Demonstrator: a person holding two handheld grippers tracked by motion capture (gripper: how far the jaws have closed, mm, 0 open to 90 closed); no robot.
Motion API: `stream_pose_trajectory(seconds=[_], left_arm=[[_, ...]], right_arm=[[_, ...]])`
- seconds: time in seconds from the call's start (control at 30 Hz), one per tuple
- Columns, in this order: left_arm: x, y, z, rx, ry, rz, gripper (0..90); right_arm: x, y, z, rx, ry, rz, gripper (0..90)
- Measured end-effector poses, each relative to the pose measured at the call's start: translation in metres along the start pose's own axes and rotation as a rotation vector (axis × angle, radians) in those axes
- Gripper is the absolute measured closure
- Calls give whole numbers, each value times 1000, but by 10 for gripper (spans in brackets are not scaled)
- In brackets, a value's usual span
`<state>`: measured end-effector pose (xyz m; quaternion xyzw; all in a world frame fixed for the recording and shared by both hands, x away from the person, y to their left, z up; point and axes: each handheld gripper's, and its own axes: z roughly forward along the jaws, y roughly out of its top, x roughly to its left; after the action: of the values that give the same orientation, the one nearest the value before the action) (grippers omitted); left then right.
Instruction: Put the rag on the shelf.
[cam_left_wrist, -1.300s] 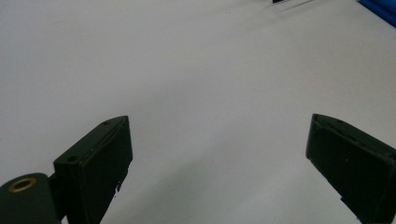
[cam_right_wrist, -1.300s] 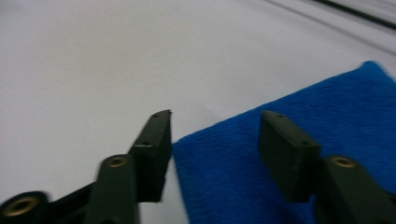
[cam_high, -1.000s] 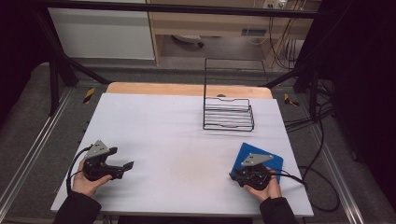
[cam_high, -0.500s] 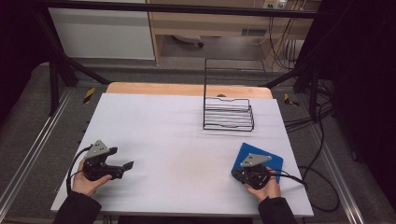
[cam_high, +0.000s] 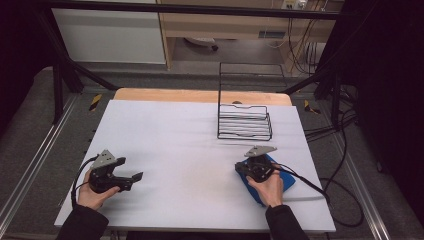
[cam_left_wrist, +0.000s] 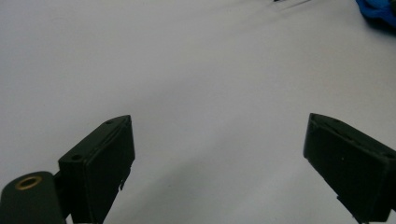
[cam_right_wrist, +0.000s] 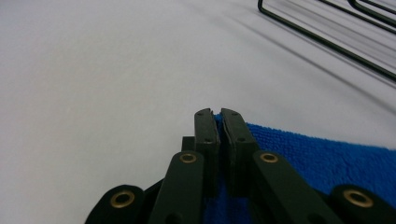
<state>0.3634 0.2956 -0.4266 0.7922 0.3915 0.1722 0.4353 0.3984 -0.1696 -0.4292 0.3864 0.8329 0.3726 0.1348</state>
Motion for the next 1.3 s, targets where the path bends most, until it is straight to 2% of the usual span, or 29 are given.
stream_pose_trajectory(seconds=[0.2, 0.33, 0.37, 0.47, 0.5, 0.53, 0.63, 0.67, 0.73, 0.83, 0.9, 1.07, 1.2, 1.3], left_arm=[[0, 0, 0, 2, -2, 0, 91], [0, 0, 0, 1, -3, 2, 91], [0, 0, 0, 3, -3, 3, 91], [0, 0, 0, 1, -2, 2, 91], [-1, 0, 0, -3, -1, -1, 91], [-1, 0, 0, -4, -1, -1, 90], [-1, 0, 0, 1, -1, 4, 91], [-1, 0, 0, 1, -1, 4, 91], [-2, 0, 0, 3, -1, 6, 91], [-2, 1, 0, 1, -2, 6, 91], [-3, 1, 0, 2, -2, 7, 91], [-4, 1, -1, -1, -2, 8, 91], [-4, 1, 0, 3, -3, 10, 91], [-3, 1, -1, 2, -3, 10, 91]], right_arm=[[-7, 11, 26, -7, -21, 66, 860], [-7, 11, 30, -16, -27, 67, 823], [-5, 11, 25, -50, -14, 42, 721], [-3, 12, 10, -90, -4, 34, 573], [-3, 12, 10, -90, -4, 34, 573], [-1, 10, -7, -120, 15, 38, 515], [2, 4, -18, -126, 30, 53, 477], [9, -9, -28, -101, 22, 32, 436], [13, -22, -33, -73, 26, 24, 428], [20, -40, -40, -40, 33, 26, 450], [24, -48, -42, -12, 30, 12, 466], [33, -60, -38, 44, 11, -17, 496], [34, -62, -36, 46, -3, -30, 512], [36, -63, -36, 39, -4, -31, 483]])
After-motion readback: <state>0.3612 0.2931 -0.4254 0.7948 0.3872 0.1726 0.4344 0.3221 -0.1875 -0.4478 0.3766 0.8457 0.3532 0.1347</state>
